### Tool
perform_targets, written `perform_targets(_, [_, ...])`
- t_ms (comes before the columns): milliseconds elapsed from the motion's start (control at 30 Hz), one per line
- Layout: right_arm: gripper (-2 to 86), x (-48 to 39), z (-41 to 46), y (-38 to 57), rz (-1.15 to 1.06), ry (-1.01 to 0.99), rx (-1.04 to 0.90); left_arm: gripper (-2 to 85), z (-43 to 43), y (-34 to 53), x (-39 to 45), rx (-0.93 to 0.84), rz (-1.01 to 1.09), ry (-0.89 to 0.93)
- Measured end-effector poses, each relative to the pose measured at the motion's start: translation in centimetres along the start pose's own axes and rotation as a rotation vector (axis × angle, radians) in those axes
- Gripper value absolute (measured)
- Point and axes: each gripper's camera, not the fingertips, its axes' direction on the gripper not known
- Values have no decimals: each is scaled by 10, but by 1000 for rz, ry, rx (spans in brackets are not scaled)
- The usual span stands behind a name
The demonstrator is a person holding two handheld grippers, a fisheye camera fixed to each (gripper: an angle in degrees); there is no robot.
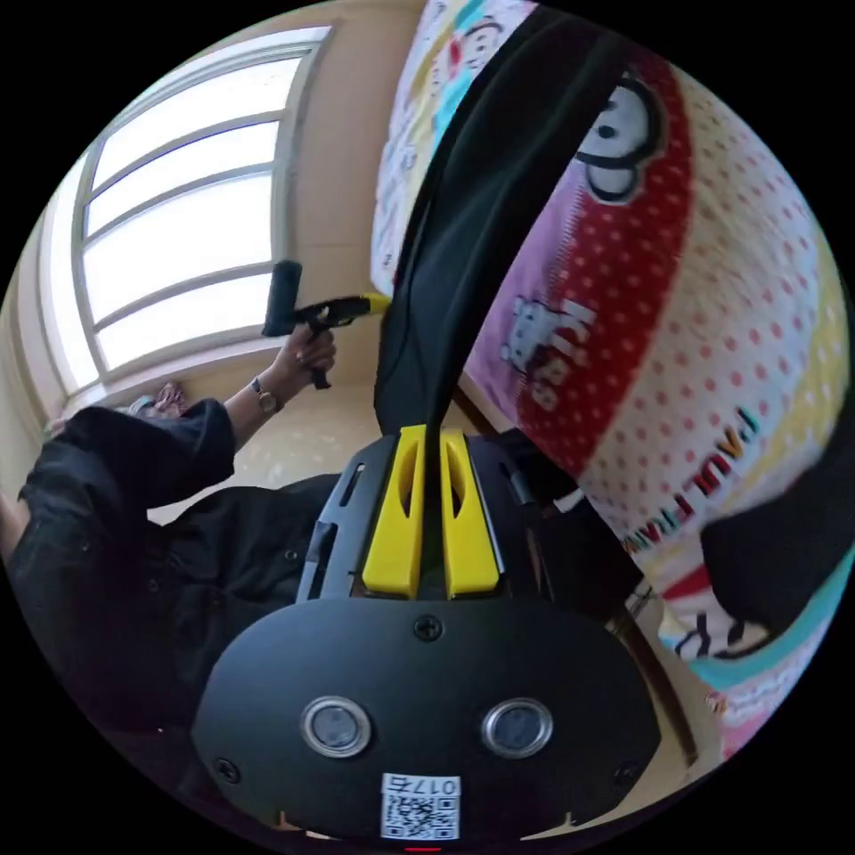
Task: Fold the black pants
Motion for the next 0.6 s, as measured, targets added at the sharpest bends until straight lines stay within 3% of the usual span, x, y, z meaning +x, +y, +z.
perform_targets(200, [118,31,-73,77,382,448,438,65,18,40,31,23,-108,-30])
perform_targets(300, [125,64,-45,60,398,461,270,65,37,33,84,-11,3,-47])
perform_targets(367, [77,92,-24,62,413,517,99,65,56,23,120,-83,85,-62])
perform_targets(533, [25,114,-75,173,223,64,436,58,99,12,232,-195,379,-229])
perform_targets(600, [21,133,-94,238,256,90,565,58,114,11,263,-226,482,-268])
